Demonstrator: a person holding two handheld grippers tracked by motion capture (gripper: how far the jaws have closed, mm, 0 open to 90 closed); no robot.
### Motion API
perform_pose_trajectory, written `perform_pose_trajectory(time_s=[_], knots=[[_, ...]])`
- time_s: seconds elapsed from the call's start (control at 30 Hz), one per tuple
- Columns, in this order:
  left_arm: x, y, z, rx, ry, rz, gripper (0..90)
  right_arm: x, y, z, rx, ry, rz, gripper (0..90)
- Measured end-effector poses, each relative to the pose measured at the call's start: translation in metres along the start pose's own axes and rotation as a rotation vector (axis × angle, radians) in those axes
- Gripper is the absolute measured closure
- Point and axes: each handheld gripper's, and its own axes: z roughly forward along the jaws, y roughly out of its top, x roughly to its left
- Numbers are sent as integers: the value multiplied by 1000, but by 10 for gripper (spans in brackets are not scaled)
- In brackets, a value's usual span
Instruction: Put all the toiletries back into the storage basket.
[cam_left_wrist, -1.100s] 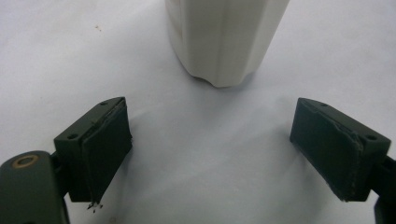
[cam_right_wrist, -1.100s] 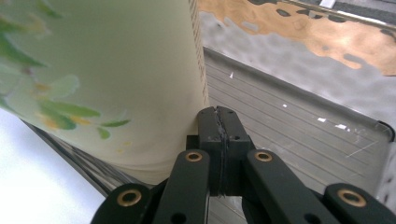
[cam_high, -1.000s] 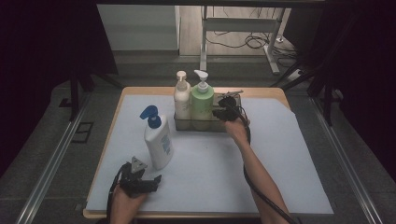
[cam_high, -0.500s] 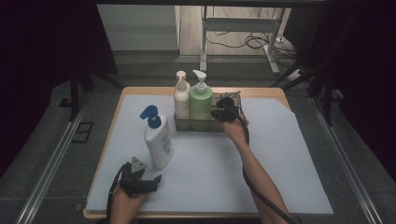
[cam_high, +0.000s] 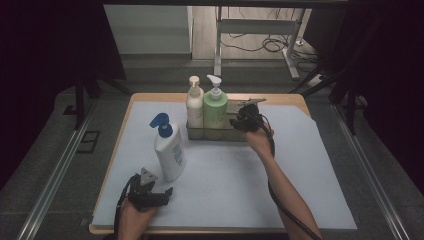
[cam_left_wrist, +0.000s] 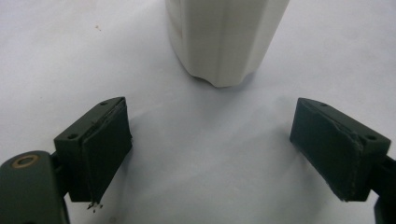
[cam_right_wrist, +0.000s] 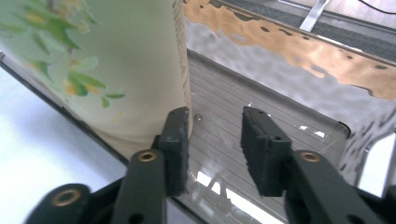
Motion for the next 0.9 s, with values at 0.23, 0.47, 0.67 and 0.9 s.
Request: perform_pose_trajectory(time_s=[0.23,0.47,0.67,0.9], knots=[[0,0,0,0,0,-1,120,1,-6,-14,-8,25,-22,407],[0,0,0,-1,-1,-2,120,4,-14,-28,-19,55,-53,289],[0,0,0,-1,-1,-1,120,7,-20,-40,-19,80,-90,211],[0,0,0,-1,-3,-2,120,13,-28,-57,-15,111,-113,148]])
